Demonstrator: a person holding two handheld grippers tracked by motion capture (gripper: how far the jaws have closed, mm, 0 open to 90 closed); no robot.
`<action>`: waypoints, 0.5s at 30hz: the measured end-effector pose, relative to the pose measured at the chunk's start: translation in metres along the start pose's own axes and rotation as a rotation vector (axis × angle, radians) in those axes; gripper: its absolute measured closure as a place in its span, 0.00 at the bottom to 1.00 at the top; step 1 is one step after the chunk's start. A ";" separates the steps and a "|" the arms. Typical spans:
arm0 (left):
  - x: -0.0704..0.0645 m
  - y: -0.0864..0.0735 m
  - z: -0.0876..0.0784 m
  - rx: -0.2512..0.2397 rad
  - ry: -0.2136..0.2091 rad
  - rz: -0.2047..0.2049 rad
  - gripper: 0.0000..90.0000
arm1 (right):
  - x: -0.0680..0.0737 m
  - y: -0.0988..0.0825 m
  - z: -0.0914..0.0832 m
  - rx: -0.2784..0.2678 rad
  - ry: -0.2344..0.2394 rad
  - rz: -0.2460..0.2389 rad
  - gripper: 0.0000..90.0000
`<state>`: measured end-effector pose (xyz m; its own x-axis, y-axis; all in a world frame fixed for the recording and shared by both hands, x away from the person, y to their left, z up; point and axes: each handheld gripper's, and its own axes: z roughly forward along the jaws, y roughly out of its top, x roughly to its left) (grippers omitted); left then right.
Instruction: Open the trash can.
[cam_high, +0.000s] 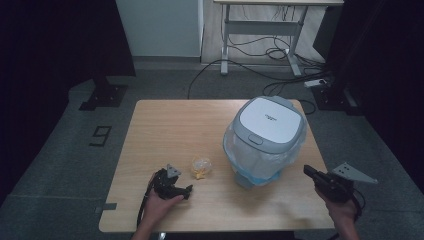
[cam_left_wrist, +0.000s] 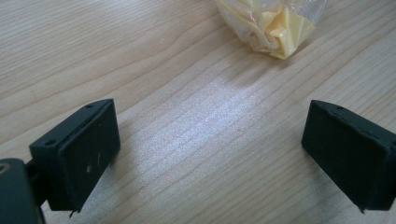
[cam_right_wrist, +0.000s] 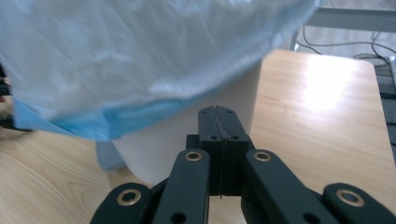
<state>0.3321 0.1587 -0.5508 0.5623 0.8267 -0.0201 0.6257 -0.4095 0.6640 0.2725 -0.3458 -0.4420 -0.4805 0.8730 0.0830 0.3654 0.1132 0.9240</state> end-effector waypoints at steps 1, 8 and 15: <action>0.000 0.000 0.000 0.000 0.000 -0.001 0.05 | 0.001 0.003 -0.001 -0.004 0.005 -0.003 0.99; 0.000 0.000 0.000 -0.002 0.000 -0.002 0.05 | 0.007 0.028 -0.005 -0.031 0.046 -0.023 0.99; 0.000 0.000 0.000 -0.003 -0.001 -0.003 0.05 | 0.012 0.051 -0.009 -0.049 0.085 -0.024 0.99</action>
<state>0.3317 0.1588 -0.5508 0.5607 0.8277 -0.0228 0.6258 -0.4056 0.6662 0.2782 -0.3341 -0.3903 -0.5554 0.8267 0.0897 0.3141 0.1087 0.9431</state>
